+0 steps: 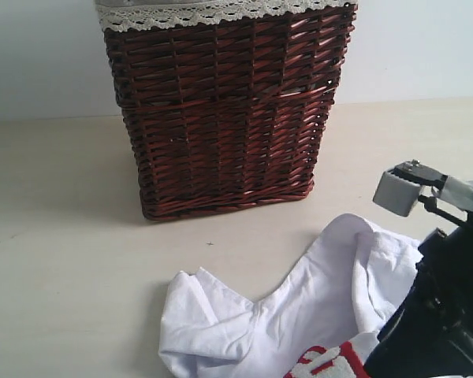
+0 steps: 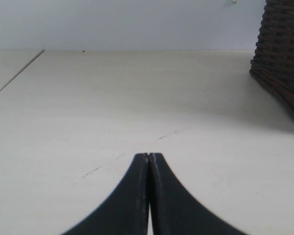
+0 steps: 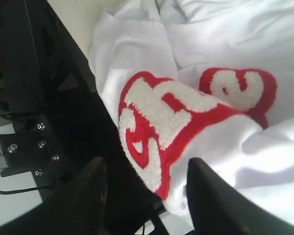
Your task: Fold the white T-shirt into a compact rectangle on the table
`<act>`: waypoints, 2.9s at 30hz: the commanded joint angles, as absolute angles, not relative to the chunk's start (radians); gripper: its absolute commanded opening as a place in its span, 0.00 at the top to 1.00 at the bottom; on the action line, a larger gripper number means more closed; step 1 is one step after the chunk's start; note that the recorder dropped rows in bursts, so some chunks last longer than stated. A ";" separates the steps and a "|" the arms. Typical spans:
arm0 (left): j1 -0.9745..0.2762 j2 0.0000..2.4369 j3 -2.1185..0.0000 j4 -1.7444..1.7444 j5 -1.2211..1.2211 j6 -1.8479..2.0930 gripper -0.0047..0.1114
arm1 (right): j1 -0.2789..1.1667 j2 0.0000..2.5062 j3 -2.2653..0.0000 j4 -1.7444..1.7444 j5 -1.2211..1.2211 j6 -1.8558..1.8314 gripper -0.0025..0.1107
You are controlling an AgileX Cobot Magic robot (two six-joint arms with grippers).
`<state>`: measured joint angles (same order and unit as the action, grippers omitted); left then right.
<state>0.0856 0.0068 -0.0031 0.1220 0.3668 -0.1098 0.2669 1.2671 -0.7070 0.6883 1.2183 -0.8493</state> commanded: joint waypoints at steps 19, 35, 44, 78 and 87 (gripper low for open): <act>0.086 0.000 0.000 0.126 0.361 -0.109 0.96 | 0.144 1.643 -0.849 0.315 0.561 -0.868 0.55; 0.086 0.000 0.000 0.126 0.361 -0.109 0.96 | 0.144 1.694 -0.855 0.390 0.490 -1.011 0.98; 0.086 0.000 0.000 0.126 0.361 -0.109 0.96 | 0.144 1.563 -0.855 0.383 0.562 -1.062 0.98; 0.086 0.000 0.000 0.126 0.361 -0.109 0.96 | 0.144 1.557 -0.855 0.438 0.651 -1.181 0.98; 0.086 0.000 0.000 0.126 0.361 -0.109 0.96 | 0.144 1.342 -0.855 0.000 1.135 -1.066 0.98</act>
